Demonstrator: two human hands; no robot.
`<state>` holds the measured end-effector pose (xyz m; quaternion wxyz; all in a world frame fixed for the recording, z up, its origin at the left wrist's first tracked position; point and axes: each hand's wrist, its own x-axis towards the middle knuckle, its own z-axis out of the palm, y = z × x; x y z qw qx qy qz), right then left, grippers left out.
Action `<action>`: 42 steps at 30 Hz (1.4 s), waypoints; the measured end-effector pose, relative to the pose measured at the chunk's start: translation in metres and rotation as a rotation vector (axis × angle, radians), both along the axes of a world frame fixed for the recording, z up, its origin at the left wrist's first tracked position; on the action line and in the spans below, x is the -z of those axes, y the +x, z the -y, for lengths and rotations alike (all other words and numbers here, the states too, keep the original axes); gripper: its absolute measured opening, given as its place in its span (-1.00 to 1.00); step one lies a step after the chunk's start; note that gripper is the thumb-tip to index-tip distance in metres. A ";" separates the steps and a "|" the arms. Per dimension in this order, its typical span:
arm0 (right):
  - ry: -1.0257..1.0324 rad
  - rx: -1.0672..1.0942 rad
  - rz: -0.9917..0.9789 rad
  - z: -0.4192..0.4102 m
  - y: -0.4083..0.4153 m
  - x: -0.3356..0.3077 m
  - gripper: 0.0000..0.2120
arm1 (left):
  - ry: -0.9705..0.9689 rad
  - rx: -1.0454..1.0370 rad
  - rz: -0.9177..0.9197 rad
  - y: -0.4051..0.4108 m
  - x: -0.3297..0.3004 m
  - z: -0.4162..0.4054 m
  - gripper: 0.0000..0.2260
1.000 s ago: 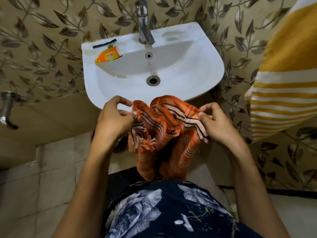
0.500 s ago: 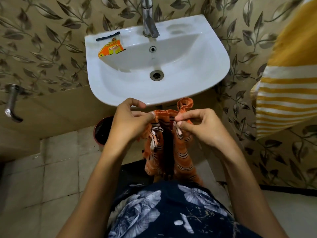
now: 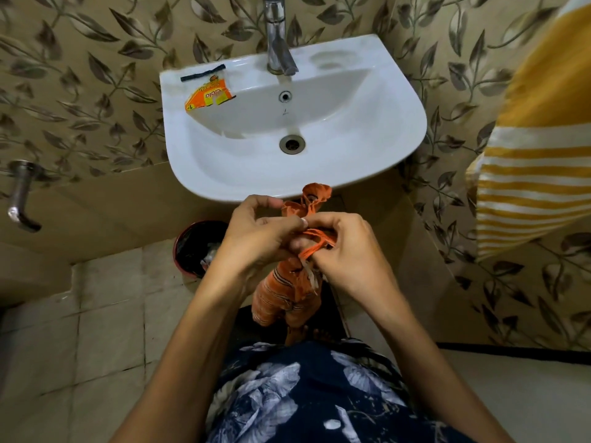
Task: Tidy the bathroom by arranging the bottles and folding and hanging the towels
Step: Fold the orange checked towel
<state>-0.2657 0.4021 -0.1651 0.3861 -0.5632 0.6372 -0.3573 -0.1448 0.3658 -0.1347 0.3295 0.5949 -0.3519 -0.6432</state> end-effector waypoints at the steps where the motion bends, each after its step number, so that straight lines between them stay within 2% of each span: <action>1: -0.002 0.002 -0.006 0.001 -0.001 0.002 -0.87 | 0.000 0.043 0.024 0.003 0.000 0.000 -0.81; 3: 0.003 -0.021 -0.007 0.002 -0.004 0.005 -0.89 | -0.033 0.141 0.105 0.008 0.002 0.002 -0.94; 8: 0.033 -0.262 0.057 -0.001 -0.009 0.005 -0.92 | -0.059 0.408 0.353 0.015 0.008 0.006 -0.77; 9: 0.036 -0.292 0.073 -0.001 -0.012 0.002 -0.86 | -0.040 0.459 0.387 0.017 0.009 0.006 -0.75; 12: 0.036 -0.292 0.100 -0.003 -0.022 -0.008 -0.80 | -0.001 0.571 0.513 0.023 0.018 0.009 -0.72; 15: 0.002 -0.265 0.064 -0.005 -0.033 -0.013 -0.72 | 0.061 0.688 0.561 0.025 0.027 0.012 -0.72; 18: -0.017 -0.243 0.068 -0.009 -0.038 -0.017 -0.73 | 0.149 0.784 0.589 0.018 0.036 0.010 -0.82; 24: -0.086 -0.251 0.085 -0.015 -0.038 -0.027 -0.73 | 0.262 0.774 0.581 0.009 0.057 0.008 -0.79; 27: -0.119 -0.234 0.106 -0.018 -0.044 -0.033 -0.76 | 0.303 0.719 0.556 0.010 0.063 0.008 -0.84; 32: -0.173 -0.220 0.003 -0.022 -0.055 -0.039 -0.76 | 0.287 0.606 0.493 0.006 0.065 0.009 -0.82; 34: -0.188 -0.195 -0.057 -0.023 -0.062 -0.036 -0.71 | 0.187 0.541 0.487 0.006 0.068 0.012 -0.61; 37: -0.184 -0.103 -0.121 -0.024 -0.077 -0.030 -0.76 | 0.103 0.421 0.605 0.013 0.073 0.021 0.01; 38: -0.184 -0.062 -0.123 -0.025 -0.083 -0.030 -0.78 | 0.112 0.386 0.651 0.017 0.074 0.025 0.10; 40: -0.191 0.004 -0.103 -0.025 -0.095 -0.031 -0.79 | 0.127 0.352 0.692 0.026 0.076 0.030 0.09; 42: -0.202 0.040 -0.071 -0.026 -0.101 -0.034 -0.79 | 0.116 0.352 0.676 0.031 0.078 0.030 -0.07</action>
